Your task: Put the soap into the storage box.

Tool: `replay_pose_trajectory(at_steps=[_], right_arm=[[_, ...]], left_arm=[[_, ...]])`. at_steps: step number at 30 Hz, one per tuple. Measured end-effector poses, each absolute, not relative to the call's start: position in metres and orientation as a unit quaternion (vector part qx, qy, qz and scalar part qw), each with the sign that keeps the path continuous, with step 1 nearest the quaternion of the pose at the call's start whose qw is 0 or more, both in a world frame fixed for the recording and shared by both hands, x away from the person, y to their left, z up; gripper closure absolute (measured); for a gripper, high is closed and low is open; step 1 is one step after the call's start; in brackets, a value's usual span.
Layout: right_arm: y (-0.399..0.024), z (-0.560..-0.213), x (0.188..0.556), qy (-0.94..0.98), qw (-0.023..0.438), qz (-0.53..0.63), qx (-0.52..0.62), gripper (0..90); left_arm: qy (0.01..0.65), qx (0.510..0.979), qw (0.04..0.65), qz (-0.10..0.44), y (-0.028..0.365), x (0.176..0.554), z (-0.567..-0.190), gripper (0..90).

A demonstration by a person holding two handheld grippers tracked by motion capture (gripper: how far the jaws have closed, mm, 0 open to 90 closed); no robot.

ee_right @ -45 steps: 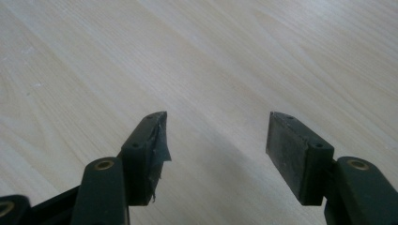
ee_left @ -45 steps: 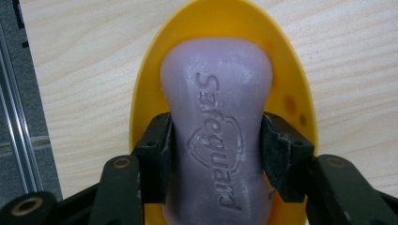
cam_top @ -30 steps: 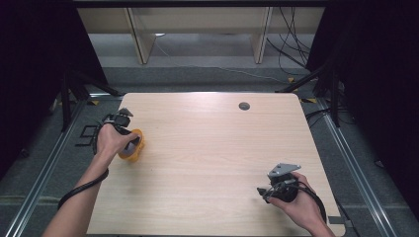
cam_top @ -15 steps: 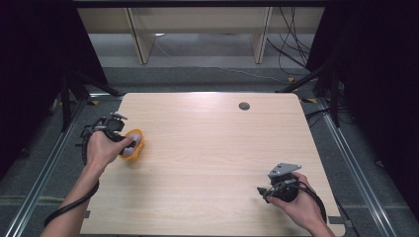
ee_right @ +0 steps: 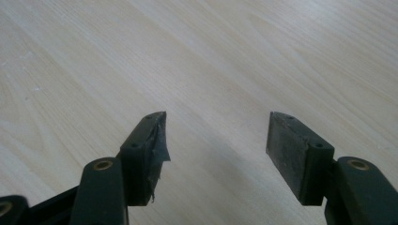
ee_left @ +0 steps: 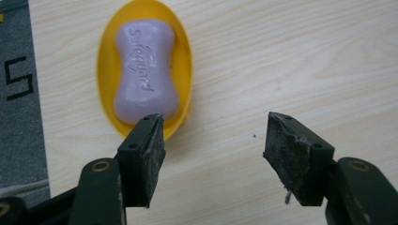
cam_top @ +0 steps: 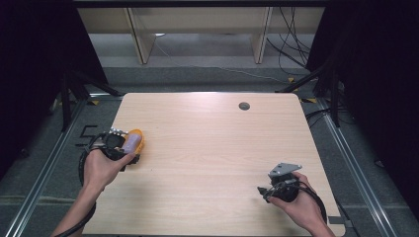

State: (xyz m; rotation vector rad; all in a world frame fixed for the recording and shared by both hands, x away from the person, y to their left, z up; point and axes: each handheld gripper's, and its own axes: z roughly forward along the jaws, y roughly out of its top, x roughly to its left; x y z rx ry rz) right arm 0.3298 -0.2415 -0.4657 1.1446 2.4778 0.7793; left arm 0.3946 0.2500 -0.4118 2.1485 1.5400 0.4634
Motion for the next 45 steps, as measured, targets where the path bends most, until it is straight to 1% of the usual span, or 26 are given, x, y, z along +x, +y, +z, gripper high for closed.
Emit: replay_pose_trajectory(at_steps=[3, 9, 12, 14, 16, 18, 24, 26, 27, 28, 29, 30, 34, 35, 36, 37, 41, 45], right_arm=[[-0.242, -0.466, 0.330, 0.863, 0.151, 0.271, 0.399, 39.0], [-0.242, -0.466, 0.330, 0.865, 0.153, 0.272, 0.393, 38.9], [-0.241, -0.466, 0.330, 0.864, 0.150, 0.271, 0.396, 39.0], [-0.241, -0.465, 0.329, 0.862, 0.139, 0.269, 0.407, 39.0], [-0.241, -0.466, 0.329, 0.860, 0.146, 0.273, 0.406, 39.0], [-0.240, -0.466, 0.329, 0.859, 0.136, 0.272, 0.411, 39.0], [-0.242, -0.468, 0.330, 0.861, 0.142, 0.274, 0.405, 39.0], [-0.242, -0.468, 0.330, 0.860, 0.143, 0.273, 0.406, 39.0], [-0.242, -0.468, 0.330, 0.861, 0.139, 0.273, 0.406, 39.0], [-0.242, -0.468, 0.331, 0.861, 0.139, 0.273, 0.406, 39.0], [-0.242, -0.468, 0.331, 0.861, 0.138, 0.273, 0.406, 39.1], [-0.241, -0.470, 0.331, 0.858, 0.144, 0.279, 0.408, 39.0], [-0.242, -0.468, 0.331, 0.861, 0.138, 0.274, 0.406, 39.1], [-0.240, -0.471, 0.331, 0.852, 0.149, 0.290, 0.410, 39.1], [-0.241, -0.469, 0.331, 0.858, 0.151, 0.280, 0.405, 39.1], [-0.242, -0.468, 0.331, 0.862, 0.144, 0.273, 0.403, 39.1], [-0.241, -0.467, 0.330, 0.861, 0.142, 0.273, 0.406, 39.1], [-0.241, -0.467, 0.330, 0.862, 0.142, 0.275, 0.402, 39.2]], left_arm=[[0.553, 0.778, 0.241, 0.174, 0.246, 0.385, -0.414, 37.6], [0.538, 0.784, 0.250, 0.183, 0.242, 0.364, -0.424, 37.7], [0.535, 0.786, 0.252, 0.183, 0.240, 0.354, -0.429, 37.7], [0.535, 0.784, 0.255, 0.183, 0.239, 0.348, -0.432, 37.8], [0.531, 0.787, 0.256, 0.183, 0.239, 0.343, -0.437, 37.8], [0.525, 0.791, 0.252, 0.188, 0.237, 0.338, -0.441, 38.0], [0.515, 0.797, 0.250, 0.191, 0.232, 0.322, -0.460, 38.2], [0.510, 0.796, 0.261, 0.192, 0.231, 0.318, -0.470, 38.3], [0.511, 0.792, 0.265, 0.202, 0.231, 0.316, -0.476, 38.5], [0.504, 0.800, 0.256, 0.200, 0.233, 0.313, -0.480, 38.9], [0.509, 0.790, 0.274, 0.205, 0.232, 0.312, -0.485, 39.4], [0.509, 0.789, 0.275, 0.207, 0.232, 0.311, -0.488, 39.5], [0.507, 0.787, 0.284, 0.208, 0.233, 0.307, -0.499, 39.6], [0.506, 0.789, 0.279, 0.209, 0.235, 0.307, -0.499, 39.6], [0.509, 0.784, 0.287, 0.209, 0.237, 0.307, -0.500, 39.6], [0.512, 0.781, 0.289, 0.212, 0.238, 0.306, -0.501, 39.5], [0.510, 0.778, 0.285, 0.230, 0.245, 0.308, -0.500, 39.6], [0.517, 0.769, 0.295, 0.234, 0.247, 0.309, -0.501, 39.6]])
